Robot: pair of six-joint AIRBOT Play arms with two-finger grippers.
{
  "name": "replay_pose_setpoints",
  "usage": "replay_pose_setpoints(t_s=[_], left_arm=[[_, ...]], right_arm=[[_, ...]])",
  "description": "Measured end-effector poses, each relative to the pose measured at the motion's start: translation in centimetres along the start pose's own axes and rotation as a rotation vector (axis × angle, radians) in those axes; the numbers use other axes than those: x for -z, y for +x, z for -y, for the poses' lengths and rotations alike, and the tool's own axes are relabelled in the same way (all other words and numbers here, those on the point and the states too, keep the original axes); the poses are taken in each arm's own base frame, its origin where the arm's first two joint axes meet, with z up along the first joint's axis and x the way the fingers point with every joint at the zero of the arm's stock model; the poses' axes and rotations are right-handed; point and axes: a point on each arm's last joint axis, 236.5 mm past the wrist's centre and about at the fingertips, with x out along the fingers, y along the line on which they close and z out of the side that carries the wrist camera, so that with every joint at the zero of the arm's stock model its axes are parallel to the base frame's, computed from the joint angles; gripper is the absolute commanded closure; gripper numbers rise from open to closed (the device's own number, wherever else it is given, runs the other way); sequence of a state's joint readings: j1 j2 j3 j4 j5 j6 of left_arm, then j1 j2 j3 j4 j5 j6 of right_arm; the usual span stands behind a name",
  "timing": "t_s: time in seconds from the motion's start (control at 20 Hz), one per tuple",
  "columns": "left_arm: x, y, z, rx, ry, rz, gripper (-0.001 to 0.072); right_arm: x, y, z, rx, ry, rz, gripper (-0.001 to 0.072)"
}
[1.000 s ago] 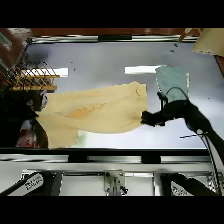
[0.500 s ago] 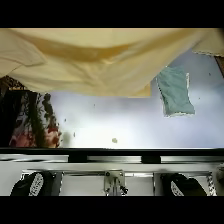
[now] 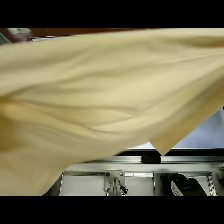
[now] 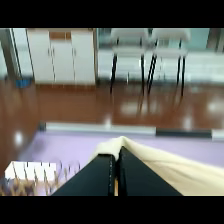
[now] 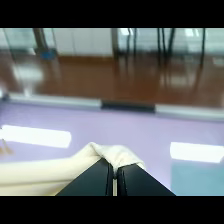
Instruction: Fold the shirts.
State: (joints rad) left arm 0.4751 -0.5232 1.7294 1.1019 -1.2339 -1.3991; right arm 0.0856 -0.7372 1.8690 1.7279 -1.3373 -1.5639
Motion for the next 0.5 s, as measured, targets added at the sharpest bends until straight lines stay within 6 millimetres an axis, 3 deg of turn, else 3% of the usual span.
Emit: replay_pose_setpoints(t_s=[0.15, 0.35, 0.5], left_arm=[[7.4, 4.3, -0.9, 0.058, -0.05, -0.235, 0.0672], [19.3, 11.2, -1.6, 0.187, -0.179, -0.538, 0.0671], [26.9, 16.9, -2.5, 0.239, -0.281, -0.686, 0.0671]], right_arm=[[6.2, 5.5, 2.2, 0.056, 0.027, -0.294, 0.0627], [16.9, 15.1, 4.6, 0.097, 0.091, -0.672, 0.0627], [24.2, 23.4, 6.1, 0.115, 0.152, -0.805, 0.0627]])
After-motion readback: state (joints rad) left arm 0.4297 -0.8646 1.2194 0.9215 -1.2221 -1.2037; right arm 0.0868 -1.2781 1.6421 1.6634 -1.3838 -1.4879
